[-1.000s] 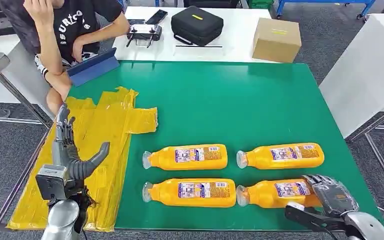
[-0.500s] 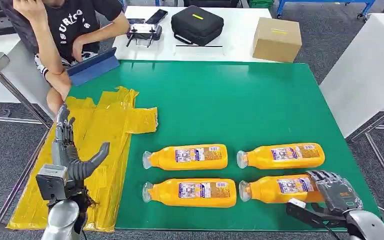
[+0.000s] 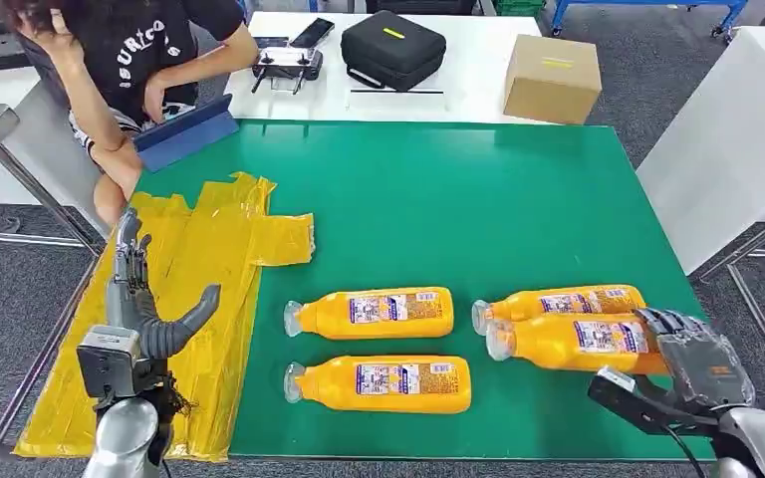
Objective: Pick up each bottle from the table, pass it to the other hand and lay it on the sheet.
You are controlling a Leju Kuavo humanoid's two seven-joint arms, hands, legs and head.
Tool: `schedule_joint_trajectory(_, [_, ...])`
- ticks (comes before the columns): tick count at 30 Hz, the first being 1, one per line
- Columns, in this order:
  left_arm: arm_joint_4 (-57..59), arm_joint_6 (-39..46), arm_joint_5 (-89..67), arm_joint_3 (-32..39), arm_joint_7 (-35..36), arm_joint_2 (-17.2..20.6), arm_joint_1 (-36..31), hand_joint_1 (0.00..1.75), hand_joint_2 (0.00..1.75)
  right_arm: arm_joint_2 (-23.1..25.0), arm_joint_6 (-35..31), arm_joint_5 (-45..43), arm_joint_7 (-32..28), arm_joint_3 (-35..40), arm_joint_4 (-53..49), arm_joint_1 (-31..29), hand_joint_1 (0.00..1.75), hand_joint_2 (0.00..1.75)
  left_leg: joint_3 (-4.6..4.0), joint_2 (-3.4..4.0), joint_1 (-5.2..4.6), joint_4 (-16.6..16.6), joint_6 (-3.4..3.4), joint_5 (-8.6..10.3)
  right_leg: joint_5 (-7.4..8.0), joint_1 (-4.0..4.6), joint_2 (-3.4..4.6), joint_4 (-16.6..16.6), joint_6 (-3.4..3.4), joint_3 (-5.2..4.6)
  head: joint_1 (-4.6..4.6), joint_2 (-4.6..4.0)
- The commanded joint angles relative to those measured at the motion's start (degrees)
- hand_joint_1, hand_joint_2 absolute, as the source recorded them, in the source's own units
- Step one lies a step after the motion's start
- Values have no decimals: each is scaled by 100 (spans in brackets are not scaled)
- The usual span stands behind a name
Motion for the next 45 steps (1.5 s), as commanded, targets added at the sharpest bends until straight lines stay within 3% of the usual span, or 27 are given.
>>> schedule_joint_trajectory(1, [134,-3,-6,189,41,-42,-77,0,175,763,-74,-696,-140,-575,-166,-464,175,175,14,12,5,-3,-22,-5,-1,4,10,-5,-14,12,0,0])
schedule_joint_trajectory(4, [153,5,-30,111,48,-85,-85,0,175,1171,-222,-1339,48,-721,-203,-653,175,175,17,15,7,-5,-23,-5,0,7,13,-8,-15,15,0,0])
schedule_joint_trajectory(5, [161,26,-47,65,55,-88,-89,0,175,1380,-310,-1949,38,-818,-180,-748,175,175,10,10,5,-4,-17,-2,1,5,8,-6,-11,8,0,0])
schedule_joint_trajectory(11, [191,137,-76,-101,87,-48,-105,0,175,1553,-637,-3013,-108,-678,227,-844,175,175,25,15,8,-5,-28,-7,-3,8,11,-8,-18,22,-2,0])
schedule_joint_trajectory(19, [125,349,-32,-448,34,84,-5,0,175,1826,-1100,-3788,-593,730,1451,-1312,175,175,26,42,14,-10,-23,-6,10,13,39,-17,-15,22,2,0])
schedule_joint_trajectory(24, [191,358,59,-684,-21,180,-115,0,175,1887,-657,-4585,-859,1449,2466,-1960,175,175,34,62,12,-11,-32,-8,10,11,57,-12,-21,22,0,0])
schedule_joint_trajectory(29, [215,327,93,-739,-22,194,-146,0,175,1926,-583,-4733,-944,1557,2752,-2121,175,175,34,62,12,-11,-32,-8,10,11,57,-12,-21,22,0,0])
schedule_joint_trajectory(30, [291,234,151,-1075,-51,286,-259,0,175,1977,-30,-5376,-1498,2310,3797,-2699,175,175,34,62,12,-11,-32,-8,10,11,57,-12,-21,22,0,0])
schedule_joint_trajectory(45, [570,73,309,-1516,18,233,-673,0,175,2450,-197,-5586,-1568,3476,4343,-3705,175,175,15,32,7,1,-27,4,2,5,27,11,-16,7,0,0])
